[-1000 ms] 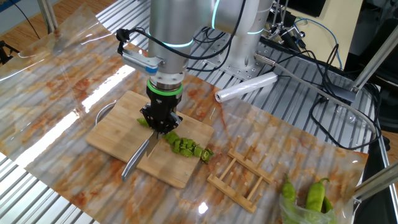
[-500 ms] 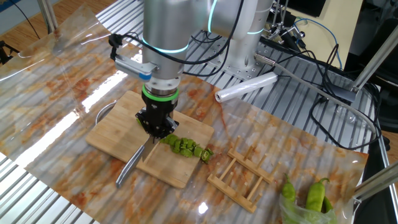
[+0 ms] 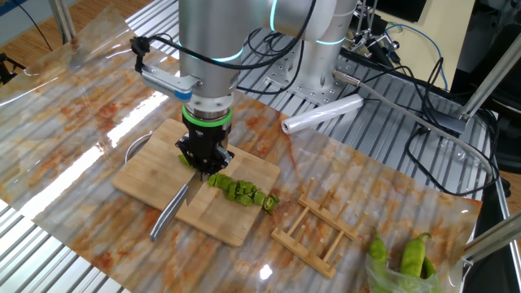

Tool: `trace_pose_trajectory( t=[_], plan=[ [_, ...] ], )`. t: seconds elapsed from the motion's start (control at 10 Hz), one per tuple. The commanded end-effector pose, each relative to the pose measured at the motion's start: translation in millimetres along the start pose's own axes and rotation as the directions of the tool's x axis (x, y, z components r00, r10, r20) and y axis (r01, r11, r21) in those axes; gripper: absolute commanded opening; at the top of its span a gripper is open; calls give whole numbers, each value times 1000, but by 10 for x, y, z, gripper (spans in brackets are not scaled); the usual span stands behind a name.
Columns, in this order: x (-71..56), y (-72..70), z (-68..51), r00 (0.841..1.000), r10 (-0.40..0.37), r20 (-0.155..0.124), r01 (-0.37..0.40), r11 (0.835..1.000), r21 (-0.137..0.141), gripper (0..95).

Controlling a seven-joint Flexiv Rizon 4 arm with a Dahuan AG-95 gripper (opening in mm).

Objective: Chop the chili peppers

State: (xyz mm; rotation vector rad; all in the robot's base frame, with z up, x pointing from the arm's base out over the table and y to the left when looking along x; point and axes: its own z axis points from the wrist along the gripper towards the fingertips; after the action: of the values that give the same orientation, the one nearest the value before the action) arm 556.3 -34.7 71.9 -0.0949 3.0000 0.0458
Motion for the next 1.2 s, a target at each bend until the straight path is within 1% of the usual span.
trace_pose_trajectory(
  t=[0.1, 0.2, 0.4, 0.7, 1.2],
  plan=[
    [29, -54, -40, 1000, -11, 2, 11, 1000, -3, 0],
    [48, -112, -38, 1000, -9, 3, 9, 1000, -4, 0],
    [71, -169, -23, 1000, -10, 2, 10, 1000, -3, 0],
    [99, -182, -12, 1000, 2, 2, -2, 1000, -1, 0],
    [113, -214, -2, 1000, -5, 1, 5, 1000, 7, 0]
  ],
)
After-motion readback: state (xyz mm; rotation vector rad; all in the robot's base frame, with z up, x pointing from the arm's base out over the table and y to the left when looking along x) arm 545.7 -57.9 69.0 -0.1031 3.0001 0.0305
